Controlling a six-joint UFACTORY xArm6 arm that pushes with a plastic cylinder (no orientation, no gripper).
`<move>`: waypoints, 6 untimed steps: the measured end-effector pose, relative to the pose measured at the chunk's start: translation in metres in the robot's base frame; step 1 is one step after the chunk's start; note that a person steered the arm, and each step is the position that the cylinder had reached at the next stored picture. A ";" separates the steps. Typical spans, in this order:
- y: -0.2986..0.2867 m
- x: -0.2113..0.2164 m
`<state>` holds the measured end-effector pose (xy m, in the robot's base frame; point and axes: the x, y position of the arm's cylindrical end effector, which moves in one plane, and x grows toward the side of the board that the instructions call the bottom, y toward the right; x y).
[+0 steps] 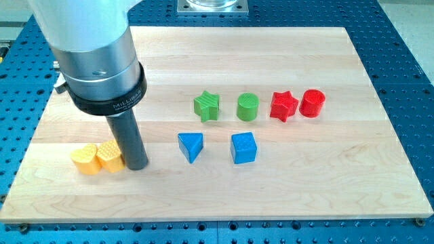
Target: Place the blue blocks together below the green blocks
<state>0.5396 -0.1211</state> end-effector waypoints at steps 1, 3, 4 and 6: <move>0.021 -0.026; 0.116 -0.027; 0.119 -0.027; 0.130 -0.043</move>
